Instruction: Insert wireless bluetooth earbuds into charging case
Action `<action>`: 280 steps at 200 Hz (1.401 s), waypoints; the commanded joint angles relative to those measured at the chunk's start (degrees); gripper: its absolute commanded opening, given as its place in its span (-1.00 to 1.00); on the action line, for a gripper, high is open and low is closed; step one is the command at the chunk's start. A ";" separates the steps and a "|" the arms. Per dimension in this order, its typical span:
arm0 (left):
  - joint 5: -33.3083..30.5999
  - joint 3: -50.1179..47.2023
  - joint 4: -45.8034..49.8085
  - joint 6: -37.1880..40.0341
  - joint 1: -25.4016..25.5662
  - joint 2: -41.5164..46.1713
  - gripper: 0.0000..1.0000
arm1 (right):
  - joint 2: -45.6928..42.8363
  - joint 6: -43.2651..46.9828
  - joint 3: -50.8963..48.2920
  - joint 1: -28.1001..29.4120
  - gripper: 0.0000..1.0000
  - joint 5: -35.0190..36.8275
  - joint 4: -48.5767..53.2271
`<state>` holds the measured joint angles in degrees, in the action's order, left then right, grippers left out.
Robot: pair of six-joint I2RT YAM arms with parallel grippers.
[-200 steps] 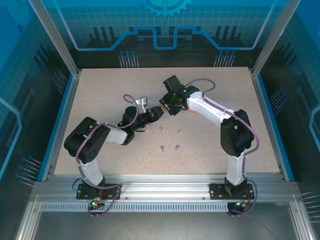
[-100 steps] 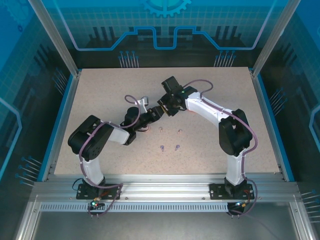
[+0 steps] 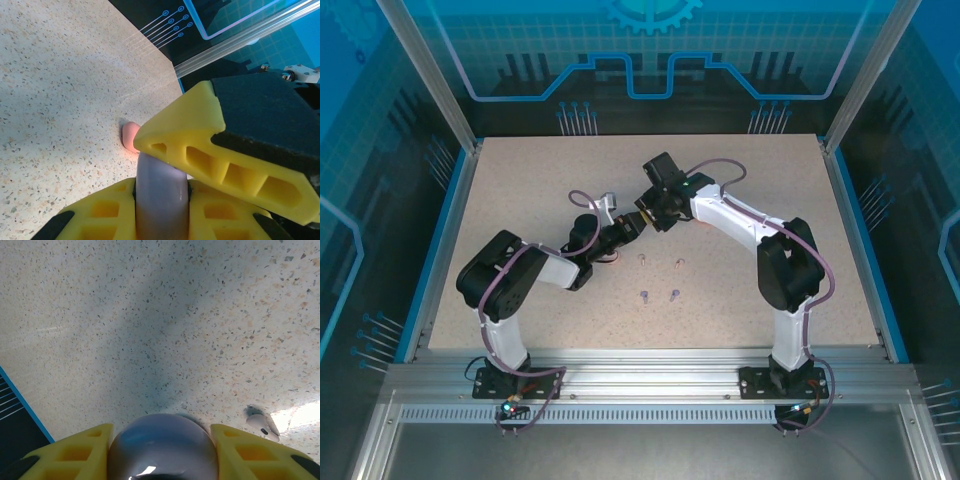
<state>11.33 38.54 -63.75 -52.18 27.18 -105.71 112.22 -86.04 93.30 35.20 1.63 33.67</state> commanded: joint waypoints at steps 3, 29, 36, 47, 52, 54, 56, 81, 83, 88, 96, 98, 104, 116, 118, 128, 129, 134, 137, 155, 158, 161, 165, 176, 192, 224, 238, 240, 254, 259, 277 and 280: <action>-1.15 1.28 -2.08 -0.11 0.19 -0.66 -1.00 | -0.83 -0.77 -1.05 0.20 0.13 0.02 -0.93; -0.07 0.79 -0.60 -0.84 0.03 0.98 -1.00 | -4.35 1.94 -1.82 -1.97 0.47 1.23 -1.90; 0.93 0.82 0.93 -0.61 -0.03 1.91 -1.00 | -5.85 3.84 -2.20 -2.80 0.50 1.87 -1.50; 3.10 1.12 3.91 0.13 -0.39 3.59 -1.00 | -8.77 7.50 -3.40 -4.11 0.53 2.57 -0.49; 4.39 1.40 5.39 0.84 -0.65 4.38 -1.00 | -10.10 9.28 -4.30 -4.77 0.54 2.45 -0.52; 4.93 1.48 6.00 1.09 -0.77 4.75 -1.00 | -10.69 10.29 -4.76 -5.00 0.54 2.42 -0.64; 5.39 1.59 6.55 1.35 -0.89 5.13 -1.00 | -11.19 11.12 -5.18 -5.31 0.54 2.31 -0.76; 14.26 3.62 14.02 5.35 -2.47 8.85 -1.00 | -18.17 24.38 -12.20 -8.70 0.57 -0.41 -3.46; 15.28 3.92 14.66 5.80 -2.54 9.05 -1.00 | -18.84 25.43 -12.88 -8.98 0.57 -0.58 -3.75; 17.31 4.66 16.90 6.81 -2.88 9.75 -1.00 | -20.63 28.55 -15.25 -9.63 0.58 -1.14 -5.03; 19.76 5.72 20.57 9.41 -3.12 11.02 -1.00 | -23.14 32.69 -18.55 -10.65 0.57 -2.62 -7.83; 20.17 5.99 21.18 10.00 -3.23 11.35 -1.00 | -23.86 33.68 -19.41 -10.98 0.57 -3.11 -8.67; 21.87 6.66 23.37 11.79 -3.43 12.46 -1.00 | -25.79 36.54 -22.16 -11.63 0.57 -4.60 -11.09; 25.07 8.17 27.56 14.73 -3.84 14.18 -1.00 | -29.54 41.46 -27.56 -12.96 0.57 -8.04 -16.75; 25.56 8.42 28.29 15.16 -3.96 14.43 -1.00 | -30.18 42.18 -28.33 -13.18 0.57 -8.70 -17.60; 28.16 9.48 30.87 16.89 -4.48 15.29 -1.00 | -32.89 45.85 -32.28 -14.13 0.57 -12.49 -22.14; 28.45 9.55 31.05 17.05 -4.53 15.41 -1.00 | -33.14 46.17 -32.68 -14.25 0.57 -12.99 -22.55; 29.56 9.98 31.84 17.51 -4.82 15.70 -1.00 | -34.42 47.65 -34.58 -14.64 0.57 -15.16 -25.07; 30.37 10.28 32.26 17.69 -5.00 15.89 -1.00 | -35.09 48.49 -35.61 -14.94 0.57 -16.44 -26.39; 34.05 12.06 33.71 17.84 -5.88 15.92 -1.00 | -37.55 51.91 -39.50 -15.93 0.57 -23.21 -31.63; 34.47 12.40 33.84 17.80 -5.91 15.85 -1.00 | -37.73 52.42 -39.89 -15.98 0.57 -23.97 -32.04; 34.93 12.83 33.99 17.66 -5.99 15.80 -1.00 | -37.80 52.80 -40.12 -16.08 0.57 -24.86 -32.52; 35.61 13.30 34.10 17.60 -6.07 15.65 -1.00 | -37.78 53.32 -40.33 -16.03 0.56 -25.80 -32.84; 37.06 14.58 34.66 17.55 -6.00 15.10 -1.00 | -37.56 54.21 -40.86 -16.05 0.54 -28.92 -34.28; 38.90 15.99 35.56 17.58 -6.00 14.32 -1.00 | -37.34 54.62 -41.36 -15.89 0.53 -31.92 -36.39; 39.62 16.82 36.15 17.77 -6.04 13.82 -1.00 | -35.68 54.92 -40.02 -14.78 0.51 -33.03 -37.38; 39.72 17.07 36.54 18.03 -6.01 13.86 -1.00 | -34.82 54.82 -39.14 -14.27 0.49 -33.03 -37.47; 39.75 17.11 36.64 18.11 -6.00 13.82 -1.00 | -34.67 54.79 -39.09 -14.15 0.48 -32.99 -37.45; 39.73 17.24 37.03 18.28 -6.02 13.73 -1.00 | -33.94 54.66 -38.37 -13.68 0.47 -32.57 -37.62; 39.73 17.33 37.03 18.28 -6.01 13.69 -1.00 | -33.73 54.59 -38.24 -13.52 0.46 -32.47 -37.69; 39.73 17.40 36.73 18.17 -6.01 13.55 -1.00 | -32.80 54.23 -37.98 -12.99 0.44 -32.31 -38.15; 39.73 17.44 36.64 18.09 -6.02 13.57 -1.00 | -32.65 54.22 -37.94 -12.92 0.44 -32.30 -38.15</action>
<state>49.08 53.98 -27.31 -35.59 21.47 -91.53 78.13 -32.51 53.36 21.17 -29.39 -2.31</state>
